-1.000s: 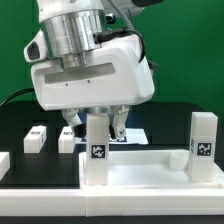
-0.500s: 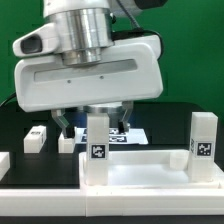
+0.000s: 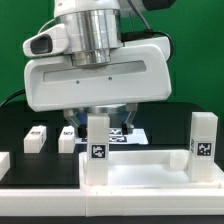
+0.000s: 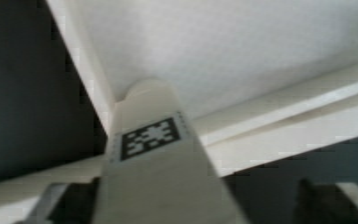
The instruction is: Assemble desk
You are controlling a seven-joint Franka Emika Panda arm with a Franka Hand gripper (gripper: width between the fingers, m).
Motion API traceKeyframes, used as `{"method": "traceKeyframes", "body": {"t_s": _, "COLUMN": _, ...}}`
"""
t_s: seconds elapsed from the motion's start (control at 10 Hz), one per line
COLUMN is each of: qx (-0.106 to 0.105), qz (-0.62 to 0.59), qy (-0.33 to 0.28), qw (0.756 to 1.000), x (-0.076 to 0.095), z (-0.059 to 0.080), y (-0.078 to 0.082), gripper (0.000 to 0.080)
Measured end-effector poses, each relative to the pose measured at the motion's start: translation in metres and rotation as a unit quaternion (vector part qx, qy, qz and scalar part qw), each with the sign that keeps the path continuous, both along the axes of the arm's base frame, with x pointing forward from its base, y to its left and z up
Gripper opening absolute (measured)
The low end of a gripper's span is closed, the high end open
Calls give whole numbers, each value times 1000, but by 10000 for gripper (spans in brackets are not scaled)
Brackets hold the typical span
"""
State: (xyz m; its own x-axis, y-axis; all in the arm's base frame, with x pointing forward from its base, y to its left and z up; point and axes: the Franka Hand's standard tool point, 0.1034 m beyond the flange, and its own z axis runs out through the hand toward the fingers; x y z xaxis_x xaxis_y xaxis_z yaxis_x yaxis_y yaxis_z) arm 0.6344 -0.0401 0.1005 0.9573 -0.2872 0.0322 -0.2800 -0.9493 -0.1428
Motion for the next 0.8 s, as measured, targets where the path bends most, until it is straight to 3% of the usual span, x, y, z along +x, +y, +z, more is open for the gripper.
{"method": "traceKeyframes", "body": {"t_s": 0.1, "qx": -1, "qz": -21, "qy": 2, "qw": 1000, "x": 0, "z": 0, "y": -4, "gripper": 376}}
{"method": "traceKeyframes", "body": {"t_s": 0.2, "qx": 0, "qz": -64, "qy": 9, "qw": 998, "x": -1, "z": -1, "y": -8, "gripper": 305}}
{"method": "traceKeyframes", "body": {"t_s": 0.5, "qx": 6, "qz": -231, "qy": 32, "qw": 972, "x": -1, "z": -1, "y": -7, "gripper": 303}}
{"method": "traceKeyframes", "body": {"t_s": 0.6, "qx": 16, "qz": -327, "qy": 48, "qw": 944, "x": -3, "z": -1, "y": -6, "gripper": 303}}
{"method": "traceKeyframes", "body": {"t_s": 0.8, "qx": 56, "qz": -496, "qy": 85, "qw": 862, "x": -1, "z": -1, "y": -5, "gripper": 295}}
